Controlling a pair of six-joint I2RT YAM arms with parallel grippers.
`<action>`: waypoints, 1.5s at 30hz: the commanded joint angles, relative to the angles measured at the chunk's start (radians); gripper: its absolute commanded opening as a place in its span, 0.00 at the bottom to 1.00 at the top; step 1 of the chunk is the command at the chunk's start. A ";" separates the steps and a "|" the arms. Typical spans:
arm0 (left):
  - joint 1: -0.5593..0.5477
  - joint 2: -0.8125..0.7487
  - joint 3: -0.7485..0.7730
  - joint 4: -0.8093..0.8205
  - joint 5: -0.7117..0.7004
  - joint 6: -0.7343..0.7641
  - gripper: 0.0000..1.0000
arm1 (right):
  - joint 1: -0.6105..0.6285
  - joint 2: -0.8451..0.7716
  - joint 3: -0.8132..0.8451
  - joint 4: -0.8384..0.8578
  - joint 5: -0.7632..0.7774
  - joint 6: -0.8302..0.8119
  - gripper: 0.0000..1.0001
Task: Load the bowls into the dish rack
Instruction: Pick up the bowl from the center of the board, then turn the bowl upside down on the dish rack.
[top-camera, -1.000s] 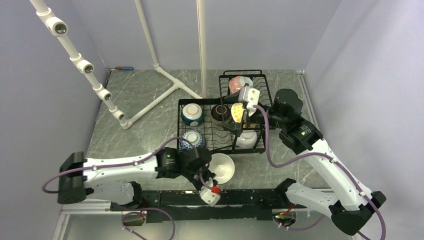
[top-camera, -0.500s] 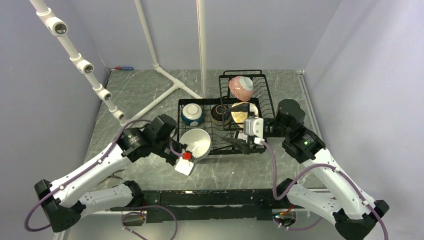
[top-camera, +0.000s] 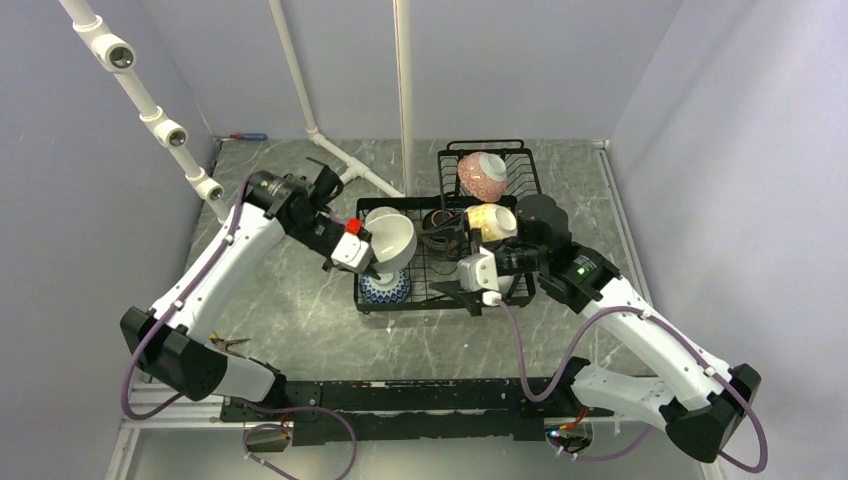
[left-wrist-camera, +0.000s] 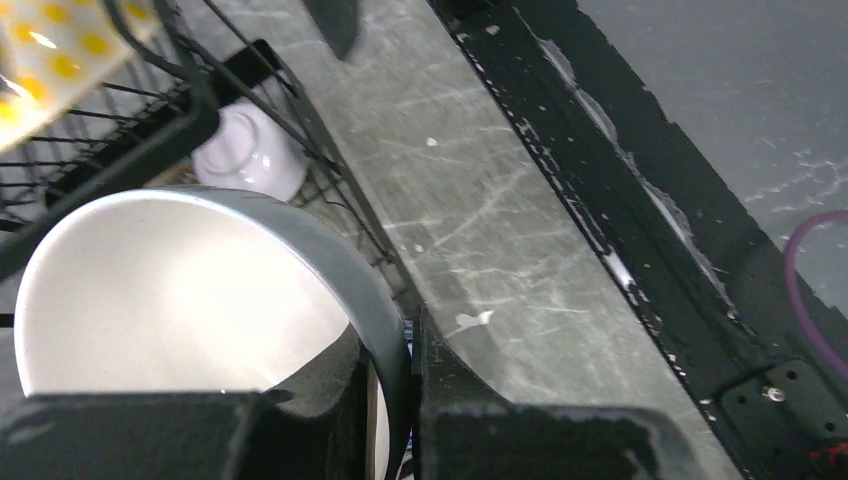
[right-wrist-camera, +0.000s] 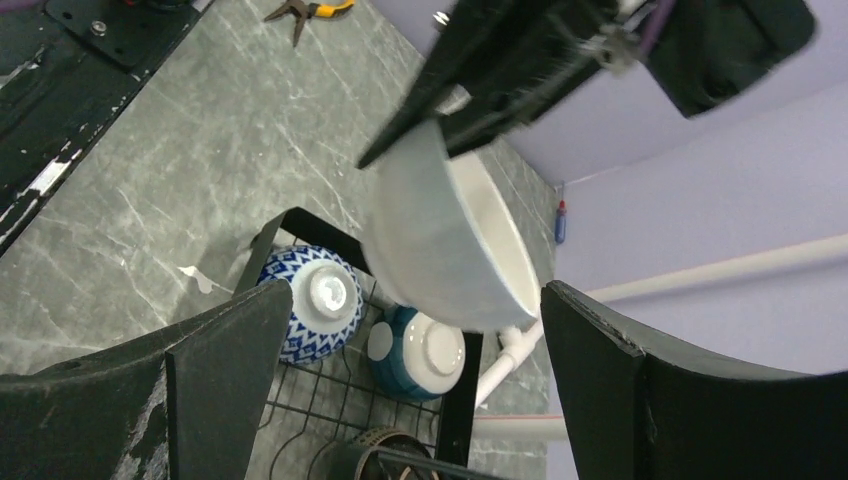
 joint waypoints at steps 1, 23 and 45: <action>0.024 0.056 0.138 -0.278 0.244 0.267 0.03 | 0.050 0.034 0.017 0.051 0.011 -0.086 0.99; 0.022 0.063 0.107 -0.278 0.351 0.245 0.03 | 0.210 0.133 -0.035 0.140 0.408 -0.377 0.97; -0.083 0.063 0.102 -0.276 0.292 0.176 0.05 | 0.299 0.155 -0.037 0.116 0.553 -0.457 0.00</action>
